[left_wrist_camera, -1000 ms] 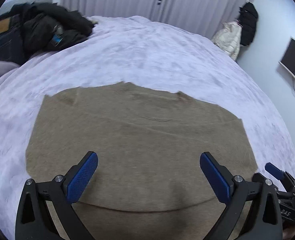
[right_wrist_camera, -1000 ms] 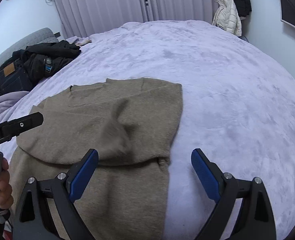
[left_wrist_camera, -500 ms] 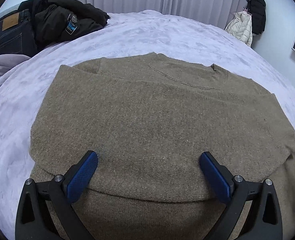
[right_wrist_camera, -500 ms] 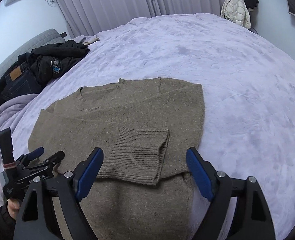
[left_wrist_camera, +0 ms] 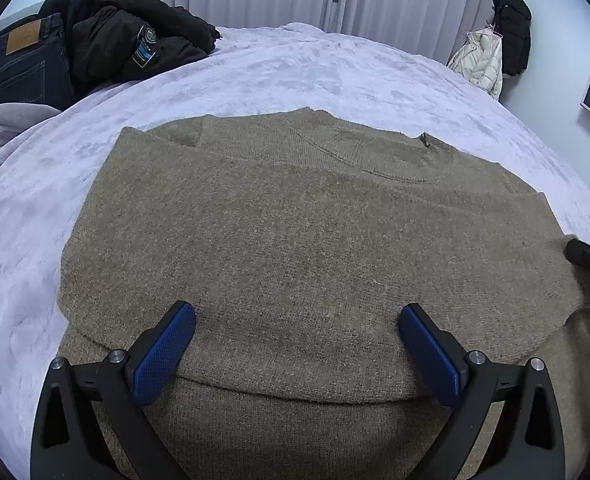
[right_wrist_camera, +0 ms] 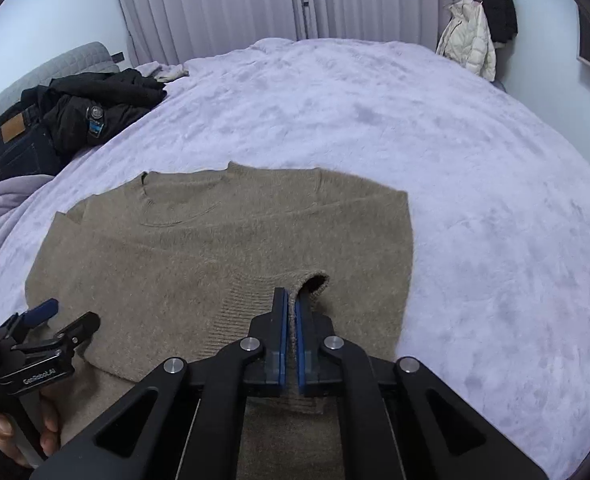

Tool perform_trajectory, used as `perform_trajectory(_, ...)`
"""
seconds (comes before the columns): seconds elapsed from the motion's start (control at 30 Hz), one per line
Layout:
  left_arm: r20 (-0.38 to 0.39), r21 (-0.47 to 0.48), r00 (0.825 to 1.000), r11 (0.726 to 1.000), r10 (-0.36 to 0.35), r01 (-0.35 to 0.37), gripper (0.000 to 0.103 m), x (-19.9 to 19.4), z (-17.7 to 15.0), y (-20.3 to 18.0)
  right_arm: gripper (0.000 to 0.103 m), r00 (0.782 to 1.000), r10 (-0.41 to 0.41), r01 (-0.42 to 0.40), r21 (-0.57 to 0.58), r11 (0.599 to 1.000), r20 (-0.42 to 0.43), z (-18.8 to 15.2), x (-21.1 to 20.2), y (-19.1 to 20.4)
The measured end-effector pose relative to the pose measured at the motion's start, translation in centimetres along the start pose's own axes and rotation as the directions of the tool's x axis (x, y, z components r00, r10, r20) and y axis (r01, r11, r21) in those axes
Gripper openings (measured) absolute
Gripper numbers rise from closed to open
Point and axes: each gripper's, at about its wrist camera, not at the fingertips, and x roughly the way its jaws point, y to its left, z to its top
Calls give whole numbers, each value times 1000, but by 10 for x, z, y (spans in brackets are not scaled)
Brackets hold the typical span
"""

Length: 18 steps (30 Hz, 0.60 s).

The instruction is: Fold small clothes

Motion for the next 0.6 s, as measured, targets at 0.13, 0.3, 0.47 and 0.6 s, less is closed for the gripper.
perform_trajectory(0.13,-1,0,1000,1000,0,0,102,0,0,0,4,996,-18,19,17,1000,-91,-4,24,-8)
perform_trajectory(0.3,1,1,1000,1000,4,-4,102,0,0,0,44,987,143,-129,168,977,-75,-5,14,-32)
perform_trajectory(0.47,0,-1,1000,1000,1,-1,102,0,0,-1,40,988,121,-116,64,991,-91,-9,20,-14)
perform_trajectory(0.6,-18,-4,1000,1000,9,-9,102,-9,11,-3,10,990,118,-115,42,993,-83,-5,21,-6)
